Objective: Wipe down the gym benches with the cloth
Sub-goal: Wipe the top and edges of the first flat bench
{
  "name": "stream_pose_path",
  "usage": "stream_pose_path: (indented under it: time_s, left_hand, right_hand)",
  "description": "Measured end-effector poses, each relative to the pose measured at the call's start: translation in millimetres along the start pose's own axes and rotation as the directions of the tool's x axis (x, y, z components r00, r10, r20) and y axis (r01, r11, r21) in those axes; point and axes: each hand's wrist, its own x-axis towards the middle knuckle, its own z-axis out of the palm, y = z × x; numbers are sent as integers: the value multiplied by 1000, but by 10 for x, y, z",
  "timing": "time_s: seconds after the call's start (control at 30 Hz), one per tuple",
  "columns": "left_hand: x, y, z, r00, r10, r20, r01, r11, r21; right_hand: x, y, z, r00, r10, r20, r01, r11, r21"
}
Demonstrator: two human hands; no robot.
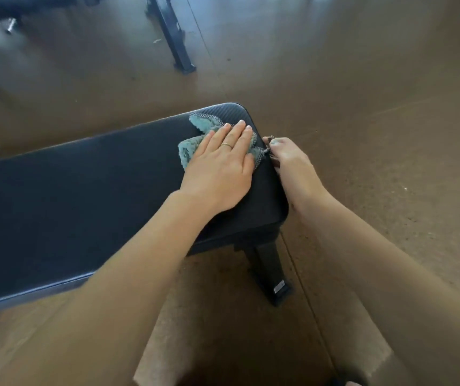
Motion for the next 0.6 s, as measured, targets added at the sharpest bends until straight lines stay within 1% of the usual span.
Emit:
stream_pose_path:
  time_s: [0.07, 0.17, 0.23, 0.33, 0.4, 0.5, 0.6]
  left_hand:
    - [-27, 68, 61, 998, -48, -30, 48, 999, 10]
    - [-395, 203, 94, 995, -72, -74, 72, 997, -11]
    - [-679, 314, 107, 991, -78, -109, 79, 997, -2]
    - [-900, 443, 138, 985, -108, -136, 117, 991, 61]
    - [-854, 475, 141, 986, -99, -133, 110, 991, 78]
    - [-484, 432, 88, 996, -36, -81, 41, 998, 53]
    - [-103, 426, 37, 999, -30, -28, 31, 999, 43]
  right_hand:
    - [10, 160, -24, 999, -18, -35, 21, 996, 90]
    - [-81, 230, -17, 993, 112, 38, -119, 955, 272]
    - [-130, 203, -26, 987, 148, 64, -161, 931, 326]
    - [-165, 186, -39, 982, 164, 93, -186, 921, 342]
    - [-157, 217, -40, 983, 160, 93, -183, 915, 360]
    - [-194, 174, -19, 982, 173, 78, -189, 881, 433]
    - [-288, 85, -4, 963, 259, 77, -261, 822, 505]
